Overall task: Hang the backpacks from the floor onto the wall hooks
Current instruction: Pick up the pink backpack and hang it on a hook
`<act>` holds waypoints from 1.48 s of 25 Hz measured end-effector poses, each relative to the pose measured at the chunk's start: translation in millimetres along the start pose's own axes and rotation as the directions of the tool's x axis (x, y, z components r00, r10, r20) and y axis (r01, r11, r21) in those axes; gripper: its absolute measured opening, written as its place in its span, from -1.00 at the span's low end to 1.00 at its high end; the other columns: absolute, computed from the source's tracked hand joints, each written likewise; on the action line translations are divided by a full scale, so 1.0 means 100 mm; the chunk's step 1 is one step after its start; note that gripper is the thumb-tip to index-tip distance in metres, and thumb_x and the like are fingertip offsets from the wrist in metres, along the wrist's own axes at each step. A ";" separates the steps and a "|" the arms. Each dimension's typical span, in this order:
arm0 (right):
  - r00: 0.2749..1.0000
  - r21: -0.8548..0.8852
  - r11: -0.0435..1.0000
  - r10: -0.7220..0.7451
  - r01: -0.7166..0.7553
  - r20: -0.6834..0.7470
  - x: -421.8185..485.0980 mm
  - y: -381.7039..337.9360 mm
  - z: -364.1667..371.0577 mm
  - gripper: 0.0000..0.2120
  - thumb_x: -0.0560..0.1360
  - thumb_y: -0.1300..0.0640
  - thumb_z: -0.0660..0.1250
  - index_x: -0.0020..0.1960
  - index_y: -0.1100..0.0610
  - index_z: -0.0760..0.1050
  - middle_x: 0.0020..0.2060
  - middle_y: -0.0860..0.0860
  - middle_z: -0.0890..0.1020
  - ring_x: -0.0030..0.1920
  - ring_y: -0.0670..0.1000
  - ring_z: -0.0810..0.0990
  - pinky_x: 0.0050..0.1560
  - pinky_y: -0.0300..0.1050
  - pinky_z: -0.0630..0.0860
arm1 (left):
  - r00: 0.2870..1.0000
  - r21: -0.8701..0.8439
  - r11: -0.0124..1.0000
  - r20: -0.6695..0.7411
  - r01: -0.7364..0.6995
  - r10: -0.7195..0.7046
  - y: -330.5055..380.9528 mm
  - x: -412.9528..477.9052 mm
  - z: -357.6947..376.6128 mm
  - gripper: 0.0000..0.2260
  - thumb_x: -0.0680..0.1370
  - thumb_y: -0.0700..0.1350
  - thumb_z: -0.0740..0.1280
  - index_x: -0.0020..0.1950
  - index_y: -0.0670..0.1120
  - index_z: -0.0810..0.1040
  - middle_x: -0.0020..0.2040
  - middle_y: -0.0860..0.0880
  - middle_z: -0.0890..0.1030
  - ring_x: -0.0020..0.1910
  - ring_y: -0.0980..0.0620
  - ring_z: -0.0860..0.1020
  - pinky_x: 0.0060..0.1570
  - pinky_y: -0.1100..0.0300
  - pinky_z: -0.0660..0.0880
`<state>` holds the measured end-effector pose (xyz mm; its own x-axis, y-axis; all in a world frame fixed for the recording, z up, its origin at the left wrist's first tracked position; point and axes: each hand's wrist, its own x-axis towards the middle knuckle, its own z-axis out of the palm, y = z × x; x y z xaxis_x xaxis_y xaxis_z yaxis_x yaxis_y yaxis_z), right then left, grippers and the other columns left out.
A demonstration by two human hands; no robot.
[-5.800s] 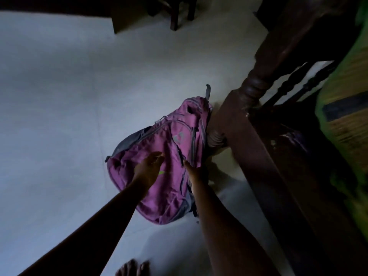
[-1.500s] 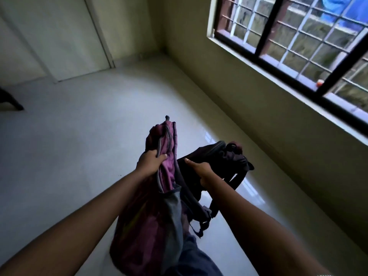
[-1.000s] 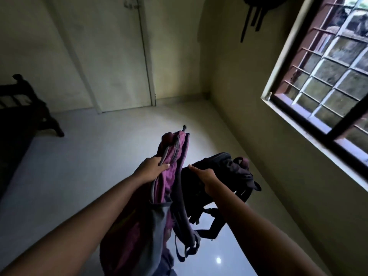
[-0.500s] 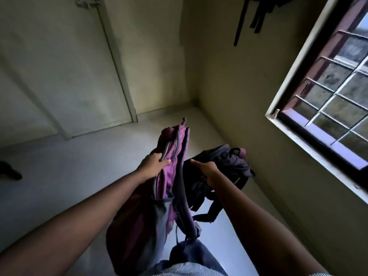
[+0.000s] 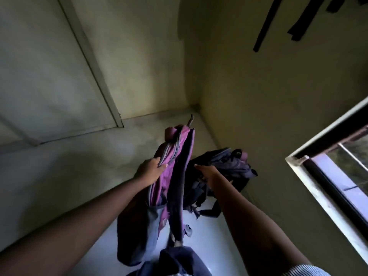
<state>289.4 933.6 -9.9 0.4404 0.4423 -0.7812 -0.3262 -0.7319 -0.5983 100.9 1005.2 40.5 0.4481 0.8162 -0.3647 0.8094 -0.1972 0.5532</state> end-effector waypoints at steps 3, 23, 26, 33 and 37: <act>0.999 -0.029 0.999 0.034 -0.033 0.034 0.21 -0.26 0.02 -0.82 0.51 0.18 0.31 -0.24 0.20 0.41 -0.39 0.08 0.40 -0.42 -0.01 0.37 -0.32 -0.15 0.39 | 0.996 -0.033 0.999 -0.073 0.039 -0.042 0.05 0.34 -0.06 -0.73 0.56 -0.05 0.22 0.08 -0.23 0.52 0.01 -0.28 0.63 -0.01 -0.25 0.58 -0.06 0.02 0.49; 0.890 -0.226 0.870 -0.455 0.438 -0.027 -0.36 -1.22 1.16 -0.73 0.43 0.10 0.42 0.04 0.24 0.59 -0.09 0.20 0.65 -0.06 0.16 0.63 -0.07 0.00 0.55 | 0.984 -0.794 0.581 0.146 0.176 -0.099 0.06 0.81 -1.18 -0.36 0.36 0.32 0.32 0.34 0.06 0.36 0.31 -0.06 0.50 0.22 -0.08 0.50 0.13 0.04 0.45; 0.844 -0.459 0.742 -0.535 0.489 0.036 -0.53 -1.19 1.26 -0.70 0.44 0.05 0.41 -0.38 0.10 0.39 -0.30 0.14 0.49 -0.25 0.04 0.45 -0.34 -0.16 0.22 | 0.956 -0.899 0.340 0.224 0.277 -0.187 0.14 0.91 -1.42 -0.07 0.11 0.32 0.52 0.40 0.07 0.27 0.35 0.01 0.45 0.28 -0.11 0.47 0.11 -0.15 0.50; 0.752 -0.476 0.631 -0.651 0.613 0.107 -0.78 -1.23 1.41 -0.52 0.42 0.10 0.43 0.32 0.13 0.46 0.13 0.09 0.63 0.12 -0.05 0.56 -0.05 -0.34 0.35 | 0.967 -0.918 0.371 0.048 0.141 -0.248 -0.20 1.02 -1.53 -0.44 0.38 -0.19 0.41 0.36 -0.16 0.37 0.29 -0.19 0.49 0.24 -0.22 0.49 0.11 -0.06 0.51; 0.749 -0.098 0.754 -0.657 0.649 -0.093 -0.89 -1.28 1.59 -0.62 0.44 0.11 0.42 0.23 0.17 0.53 -0.02 0.08 0.67 -0.02 -0.05 0.57 0.13 -0.08 0.51 | 0.987 -0.643 0.766 -0.114 0.012 -0.111 -0.50 0.93 -1.50 -0.55 0.40 -0.12 0.38 0.27 -0.14 0.46 0.18 -0.19 0.59 0.15 -0.20 0.56 0.14 -0.04 0.53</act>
<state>159.1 1070.1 108.1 0.6215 0.7635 -0.1755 0.1220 -0.3156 -0.9410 45.1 1172.3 91.8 0.3096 0.8894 -0.3364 0.3809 0.2081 0.9009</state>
